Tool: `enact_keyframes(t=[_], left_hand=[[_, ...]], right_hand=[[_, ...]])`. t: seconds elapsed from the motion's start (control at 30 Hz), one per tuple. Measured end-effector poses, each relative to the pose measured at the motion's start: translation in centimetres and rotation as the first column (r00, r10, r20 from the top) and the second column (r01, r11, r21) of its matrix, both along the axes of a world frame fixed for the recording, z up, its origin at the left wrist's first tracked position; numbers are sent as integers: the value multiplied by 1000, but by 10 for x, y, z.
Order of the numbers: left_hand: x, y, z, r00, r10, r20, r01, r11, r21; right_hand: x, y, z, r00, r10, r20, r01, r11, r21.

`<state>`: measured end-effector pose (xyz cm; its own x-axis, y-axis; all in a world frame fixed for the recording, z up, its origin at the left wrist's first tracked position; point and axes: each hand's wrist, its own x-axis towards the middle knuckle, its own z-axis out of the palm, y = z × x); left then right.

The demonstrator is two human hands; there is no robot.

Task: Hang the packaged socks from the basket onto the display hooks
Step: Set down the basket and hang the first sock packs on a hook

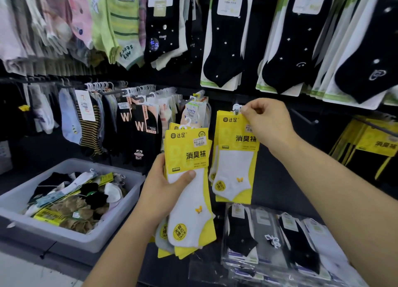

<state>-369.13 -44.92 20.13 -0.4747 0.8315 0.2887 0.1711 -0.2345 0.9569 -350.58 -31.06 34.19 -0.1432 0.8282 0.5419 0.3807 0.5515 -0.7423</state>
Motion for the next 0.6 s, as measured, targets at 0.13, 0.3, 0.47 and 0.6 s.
enact_keyframes(t=[0.13,0.3,0.47,0.6], left_hand=[[2,-5,5,992,-58,110,57,998,15],[8,-3,4,992,-78,95,79,997,-2],[14,0,2,991,-95,99,93,995,23],[18,2,2,988,-97,118,91,994,53]], right_hand=[[-5,2,-2,994,-33,105,30,999,25],[2,-2,-15,959,-198,202,159,968,196],[3,-29,-40,997,-67,33,59,977,203],[-8,-53,-62,984,171,58,-159,974,-164]])
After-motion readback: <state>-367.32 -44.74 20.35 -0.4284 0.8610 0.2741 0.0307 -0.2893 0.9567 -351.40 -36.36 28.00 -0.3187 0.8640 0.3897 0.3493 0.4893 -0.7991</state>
